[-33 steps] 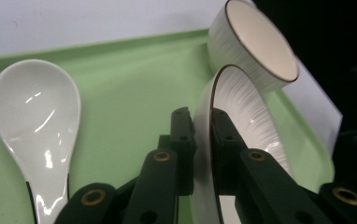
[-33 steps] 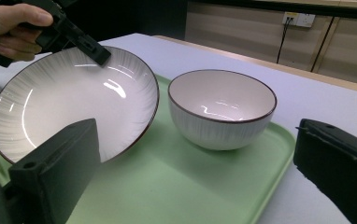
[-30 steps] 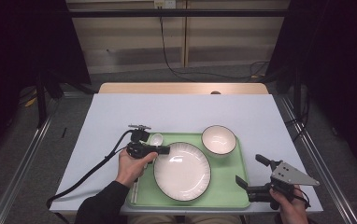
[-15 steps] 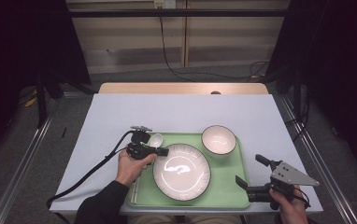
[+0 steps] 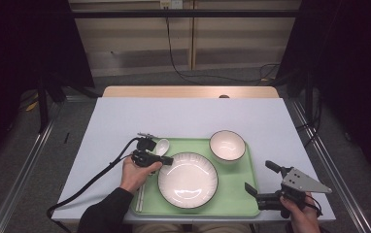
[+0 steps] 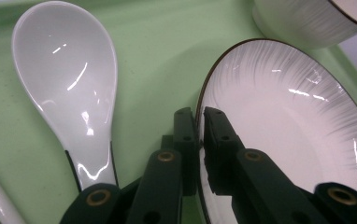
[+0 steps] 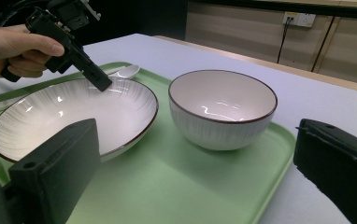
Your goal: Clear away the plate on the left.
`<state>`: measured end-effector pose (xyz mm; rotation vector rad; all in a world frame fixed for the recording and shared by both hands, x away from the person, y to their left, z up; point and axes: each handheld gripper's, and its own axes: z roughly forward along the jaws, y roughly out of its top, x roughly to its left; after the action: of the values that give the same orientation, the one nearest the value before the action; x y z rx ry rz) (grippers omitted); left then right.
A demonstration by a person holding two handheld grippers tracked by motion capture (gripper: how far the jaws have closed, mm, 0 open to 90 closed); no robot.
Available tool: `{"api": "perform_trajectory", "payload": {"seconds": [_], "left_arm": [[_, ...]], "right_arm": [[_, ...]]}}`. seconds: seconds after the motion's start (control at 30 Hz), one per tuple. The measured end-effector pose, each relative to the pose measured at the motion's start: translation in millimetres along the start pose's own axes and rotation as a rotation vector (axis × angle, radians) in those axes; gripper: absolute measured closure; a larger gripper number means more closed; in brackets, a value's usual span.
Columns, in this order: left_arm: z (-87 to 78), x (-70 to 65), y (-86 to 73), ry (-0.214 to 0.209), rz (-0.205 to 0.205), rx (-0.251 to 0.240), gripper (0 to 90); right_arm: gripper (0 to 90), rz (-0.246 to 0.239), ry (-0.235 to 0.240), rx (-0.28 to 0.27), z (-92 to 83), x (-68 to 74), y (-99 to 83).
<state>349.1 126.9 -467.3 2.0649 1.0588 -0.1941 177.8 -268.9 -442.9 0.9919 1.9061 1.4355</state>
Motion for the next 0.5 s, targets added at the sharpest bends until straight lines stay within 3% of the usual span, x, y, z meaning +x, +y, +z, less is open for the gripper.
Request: {"api": "perform_trajectory", "payload": {"seconds": [0.1, 0.2, 0.43, 0.5], "left_arm": [[0.0, 0.0, -0.2, -0.008, 0.002, 0.001, 84.7], [-0.1, -2.6, -0.9, 0.013, 0.032, 0.0, 84.2], [-0.3, -1.5, -0.1, 0.009, 0.067, 0.006, 83.1], [-1.1, -2.3, 0.0, 0.029, 0.09, -0.002, 78.4]], "right_arm": [[0.2, -0.001, 0.001, 0.001, -0.5, 0.5, 0.1], [0.2, -0.001, 0.0, 0.001, -0.5, 0.5, 0.1], [0.2, -0.002, 0.001, -0.001, -0.4, 0.5, 0.2], [0.2, -0.001, 0.0, 0.001, -0.4, 0.5, 0.1]]}}
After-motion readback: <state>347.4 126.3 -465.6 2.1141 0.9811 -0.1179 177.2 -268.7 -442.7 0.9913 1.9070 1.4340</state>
